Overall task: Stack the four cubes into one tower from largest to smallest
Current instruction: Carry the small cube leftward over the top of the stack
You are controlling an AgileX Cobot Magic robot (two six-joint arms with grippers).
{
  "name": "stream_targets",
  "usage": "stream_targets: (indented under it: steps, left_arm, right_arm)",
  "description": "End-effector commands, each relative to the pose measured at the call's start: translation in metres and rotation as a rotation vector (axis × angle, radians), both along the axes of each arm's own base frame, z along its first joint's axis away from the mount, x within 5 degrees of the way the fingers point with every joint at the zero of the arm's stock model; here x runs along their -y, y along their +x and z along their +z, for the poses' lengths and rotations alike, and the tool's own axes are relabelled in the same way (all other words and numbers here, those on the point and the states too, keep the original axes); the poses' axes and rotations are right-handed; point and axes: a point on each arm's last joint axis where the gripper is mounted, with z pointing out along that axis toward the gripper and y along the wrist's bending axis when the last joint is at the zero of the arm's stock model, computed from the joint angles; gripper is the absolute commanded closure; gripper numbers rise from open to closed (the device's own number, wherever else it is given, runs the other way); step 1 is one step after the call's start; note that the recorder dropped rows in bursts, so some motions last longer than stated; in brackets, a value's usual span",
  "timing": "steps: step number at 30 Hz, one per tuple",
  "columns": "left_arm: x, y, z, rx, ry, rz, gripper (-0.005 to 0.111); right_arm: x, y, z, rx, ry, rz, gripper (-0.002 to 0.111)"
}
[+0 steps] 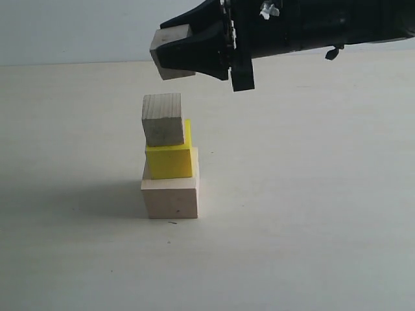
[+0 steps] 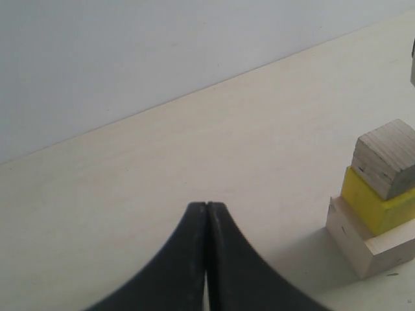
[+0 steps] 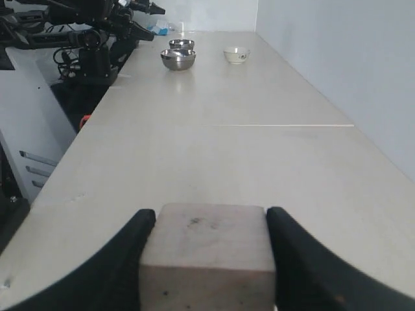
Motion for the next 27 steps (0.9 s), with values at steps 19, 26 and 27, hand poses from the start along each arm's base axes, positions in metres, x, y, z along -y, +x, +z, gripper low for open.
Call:
stream_targets:
  steps: [19,26,27]
  left_arm:
    - [0.001,-0.002,0.0,0.002,-0.014,-0.006,0.107]
    - [0.001,-0.001,0.0,0.004,-0.019,-0.008,0.107]
    - [0.001,-0.002,0.0,0.002,-0.018,-0.008,0.107]
  right_arm:
    - [-0.018,-0.001,-0.011,-0.022,0.012,0.047,0.108]
    - [-0.02,0.003,-0.001,0.041,-0.016,0.075,0.108]
    - [-0.02,0.003,-0.002,0.043,-0.022,0.079,0.108]
